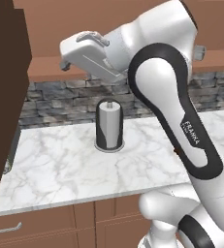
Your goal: Retrieve the tupperware from the cabinet, then place the raw meat into the tupperware to avoid contamination.
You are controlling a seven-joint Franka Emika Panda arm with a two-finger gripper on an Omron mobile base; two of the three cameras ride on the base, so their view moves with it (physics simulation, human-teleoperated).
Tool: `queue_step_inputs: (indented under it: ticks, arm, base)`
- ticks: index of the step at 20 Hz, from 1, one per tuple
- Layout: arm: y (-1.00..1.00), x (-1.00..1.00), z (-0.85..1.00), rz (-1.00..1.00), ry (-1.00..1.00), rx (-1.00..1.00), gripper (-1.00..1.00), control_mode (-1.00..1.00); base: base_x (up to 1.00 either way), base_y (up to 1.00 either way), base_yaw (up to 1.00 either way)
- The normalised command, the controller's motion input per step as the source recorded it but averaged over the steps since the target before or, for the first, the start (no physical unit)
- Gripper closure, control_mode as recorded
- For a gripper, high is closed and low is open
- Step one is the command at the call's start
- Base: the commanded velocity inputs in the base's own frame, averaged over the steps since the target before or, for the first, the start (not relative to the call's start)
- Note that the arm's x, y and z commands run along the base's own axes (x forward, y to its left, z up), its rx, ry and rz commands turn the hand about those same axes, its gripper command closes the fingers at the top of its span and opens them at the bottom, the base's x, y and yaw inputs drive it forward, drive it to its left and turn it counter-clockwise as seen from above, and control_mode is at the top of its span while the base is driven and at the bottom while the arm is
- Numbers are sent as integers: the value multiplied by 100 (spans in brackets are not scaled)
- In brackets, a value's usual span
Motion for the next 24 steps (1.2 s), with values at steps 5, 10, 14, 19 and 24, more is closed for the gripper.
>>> queue_step_inputs:
  ticks: [5, 10, 14, 19, 24]
  arm:
    - [-40, -7, 12, -8, 1, -5, -100, -100]
    - [-33, -6, 3, -10, 1, -9, -100, -100]
    - [-32, -9, 0, -9, 0, -11, -100, -100]
    - [-43, -11, 0, -5, 0, -11, -100, -100]
    - [-50, -13, -1, -2, -2, -10, -100, -100]
  base:
    - [0, 0, 0]
    - [0, 0, 0]
    - [0, 0, 0]
    - [0, 0, 0]
    - [0, 0, 0]
